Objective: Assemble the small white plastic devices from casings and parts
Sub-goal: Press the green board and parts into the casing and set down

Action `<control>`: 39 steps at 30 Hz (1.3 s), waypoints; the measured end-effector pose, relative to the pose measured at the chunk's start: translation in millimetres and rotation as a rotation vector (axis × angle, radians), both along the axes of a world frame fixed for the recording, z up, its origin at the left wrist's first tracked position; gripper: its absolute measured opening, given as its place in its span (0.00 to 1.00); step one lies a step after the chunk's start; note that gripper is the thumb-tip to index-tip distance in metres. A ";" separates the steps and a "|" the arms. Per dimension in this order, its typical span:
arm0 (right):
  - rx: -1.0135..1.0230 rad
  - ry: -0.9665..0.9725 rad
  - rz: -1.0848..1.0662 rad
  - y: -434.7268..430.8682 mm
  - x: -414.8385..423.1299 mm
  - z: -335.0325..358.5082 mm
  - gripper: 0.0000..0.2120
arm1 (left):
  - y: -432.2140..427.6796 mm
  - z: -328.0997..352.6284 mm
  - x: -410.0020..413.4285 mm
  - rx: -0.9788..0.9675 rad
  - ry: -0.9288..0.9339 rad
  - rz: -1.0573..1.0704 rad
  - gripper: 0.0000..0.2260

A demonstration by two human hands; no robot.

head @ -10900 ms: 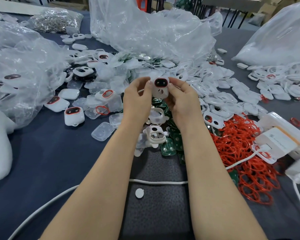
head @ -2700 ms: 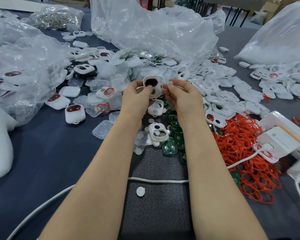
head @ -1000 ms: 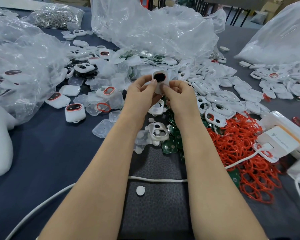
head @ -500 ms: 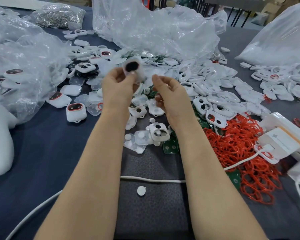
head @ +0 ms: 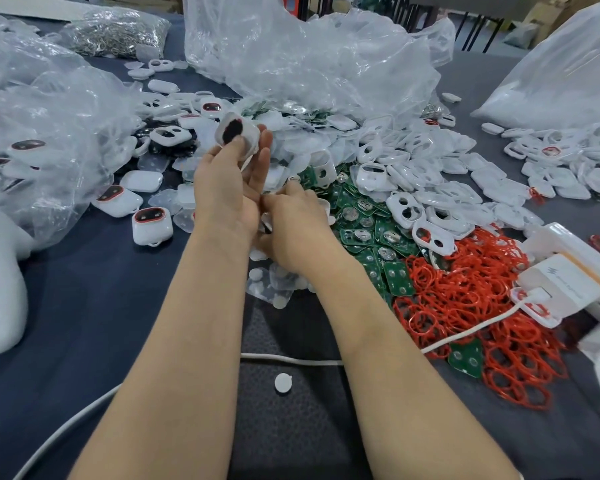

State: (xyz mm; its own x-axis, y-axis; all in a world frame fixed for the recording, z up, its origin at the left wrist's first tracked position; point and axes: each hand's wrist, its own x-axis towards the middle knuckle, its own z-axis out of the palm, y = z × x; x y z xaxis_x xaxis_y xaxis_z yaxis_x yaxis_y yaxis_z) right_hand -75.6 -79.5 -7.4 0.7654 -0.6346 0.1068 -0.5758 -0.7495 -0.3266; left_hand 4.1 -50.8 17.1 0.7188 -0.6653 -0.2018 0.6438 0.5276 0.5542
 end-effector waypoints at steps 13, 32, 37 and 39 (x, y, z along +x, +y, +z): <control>0.074 -0.023 -0.089 5.1 3.3 -0.6 0.11 | -3.4 -2.5 -5.8 0.125 -0.168 0.026 0.09; 0.362 -0.451 -0.131 -12.4 -8.7 9.7 0.03 | -1.6 -1.6 -4.2 0.111 -0.169 0.136 0.10; 0.600 -0.944 -0.399 -37.6 -32.5 13.0 0.04 | -4.4 -7.0 -5.9 0.242 -0.291 0.077 0.11; 0.710 -1.032 -0.394 -43.3 -37.1 12.1 0.07 | -6.4 -9.8 -9.9 0.305 -0.348 -0.009 0.10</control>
